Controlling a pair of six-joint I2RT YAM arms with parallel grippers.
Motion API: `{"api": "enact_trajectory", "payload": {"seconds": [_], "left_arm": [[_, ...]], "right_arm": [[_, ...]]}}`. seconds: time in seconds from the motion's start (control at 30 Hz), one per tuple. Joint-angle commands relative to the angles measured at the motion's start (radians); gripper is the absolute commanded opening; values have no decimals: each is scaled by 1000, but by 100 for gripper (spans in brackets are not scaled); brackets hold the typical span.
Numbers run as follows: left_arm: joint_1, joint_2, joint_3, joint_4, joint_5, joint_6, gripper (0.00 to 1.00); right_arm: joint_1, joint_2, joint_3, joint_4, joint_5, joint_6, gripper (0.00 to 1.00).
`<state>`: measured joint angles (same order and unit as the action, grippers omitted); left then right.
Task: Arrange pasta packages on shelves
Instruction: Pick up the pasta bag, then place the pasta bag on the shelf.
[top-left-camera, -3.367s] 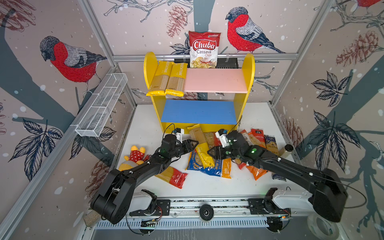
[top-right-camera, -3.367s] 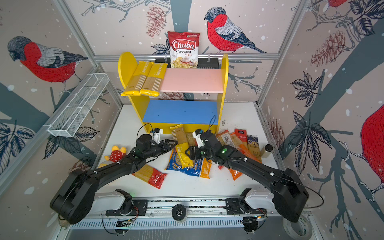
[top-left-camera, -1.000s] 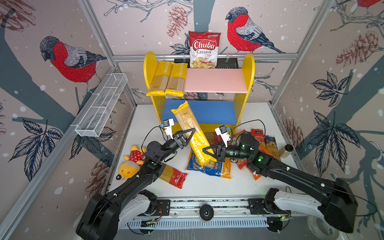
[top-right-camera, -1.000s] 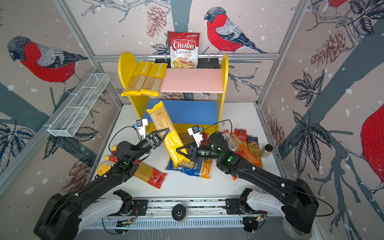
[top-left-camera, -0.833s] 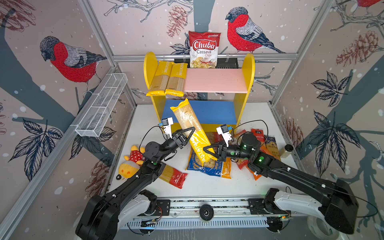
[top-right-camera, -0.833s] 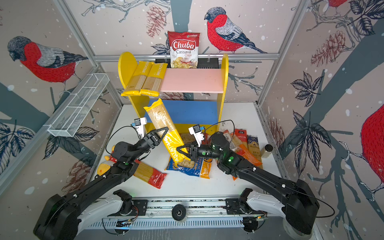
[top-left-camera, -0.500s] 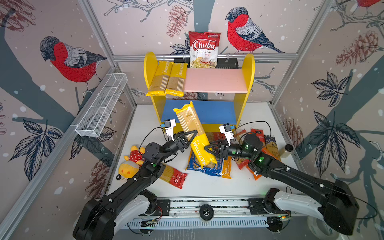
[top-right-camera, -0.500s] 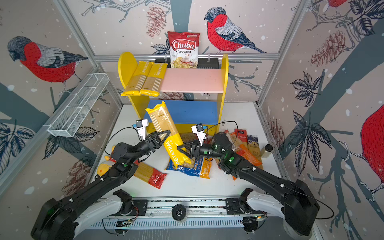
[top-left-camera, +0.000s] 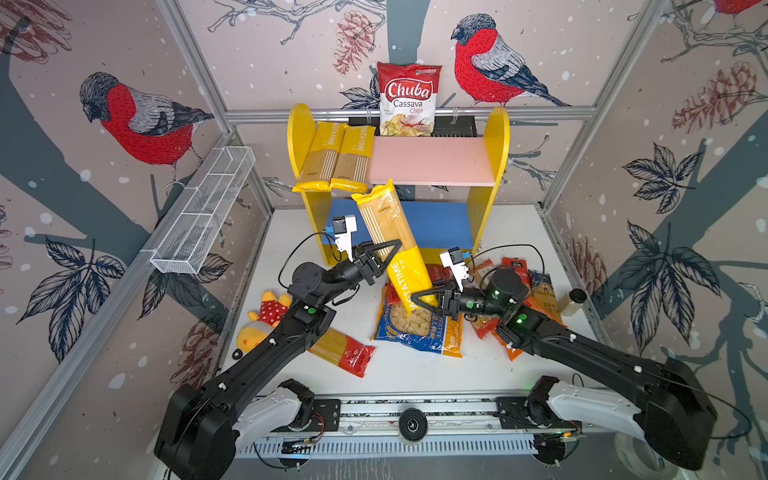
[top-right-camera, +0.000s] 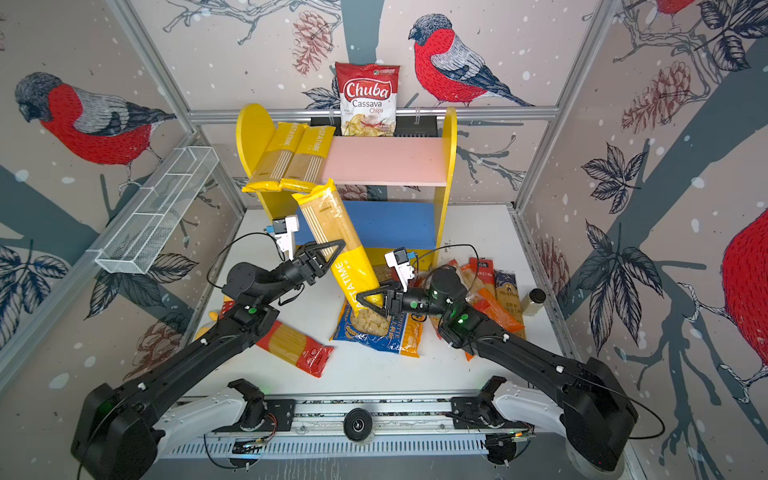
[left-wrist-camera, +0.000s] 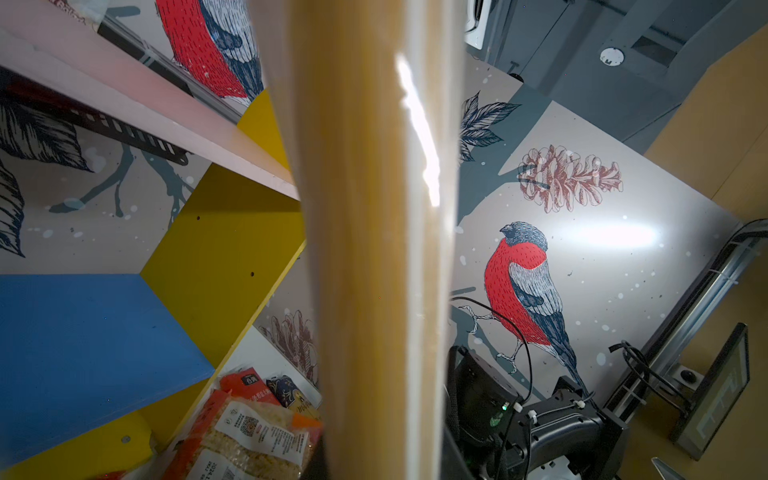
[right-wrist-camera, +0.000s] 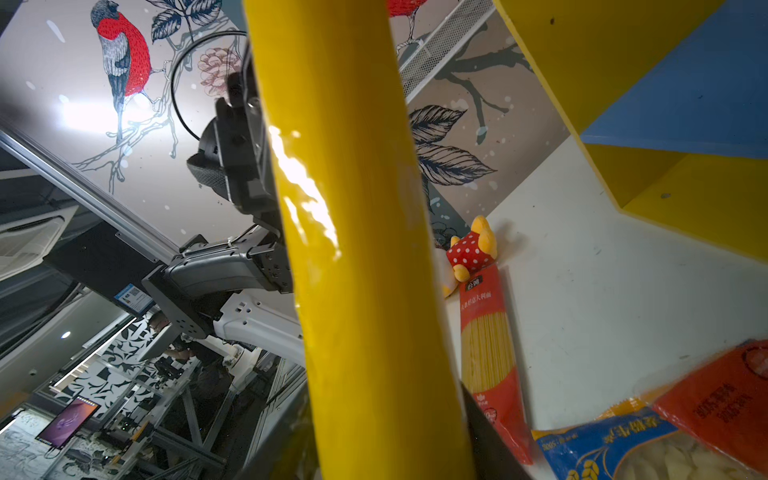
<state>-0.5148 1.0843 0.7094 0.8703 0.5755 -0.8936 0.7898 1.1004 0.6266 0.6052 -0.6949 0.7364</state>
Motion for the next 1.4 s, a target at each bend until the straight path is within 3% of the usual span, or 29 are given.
{"api": "enact_trajectory", "payload": {"seconds": [0.0, 0.13, 0.2, 0.4, 0.53, 0.67, 0.73, 0.83, 1.2, 1.3, 1.37], "left_arm": [[3, 28, 42, 113, 30, 4, 3], [21, 58, 82, 103, 42, -4, 12], [38, 65, 105, 83, 47, -2, 22], [91, 57, 149, -30, 38, 27, 52], [121, 21, 136, -92, 7, 48, 64], [128, -47, 111, -202, -51, 136, 66], [128, -83, 86, -247, -89, 174, 66], [128, -136, 53, -337, -145, 226, 66], [128, -250, -45, -441, -228, 274, 66], [128, -248, -56, -437, -223, 268, 66], [128, -245, -69, -420, -219, 258, 65]], "right_arm": [[-14, -15, 13, 121, 32, 24, 43], [-24, -10, 42, 156, 32, 34, 27], [-31, -7, 69, 162, 41, 34, 22], [-53, 41, 154, 227, 101, 73, 14], [-71, 122, 273, 239, 130, 126, 9], [-79, 229, 441, 190, 215, 239, 5], [-83, 271, 543, 66, 290, 302, 10], [-89, 333, 673, -43, 356, 401, 7], [-62, 554, 951, -197, 401, 561, 2], [-48, 590, 1004, -227, 412, 577, 6], [-43, 610, 1023, -234, 427, 587, 17]]}}
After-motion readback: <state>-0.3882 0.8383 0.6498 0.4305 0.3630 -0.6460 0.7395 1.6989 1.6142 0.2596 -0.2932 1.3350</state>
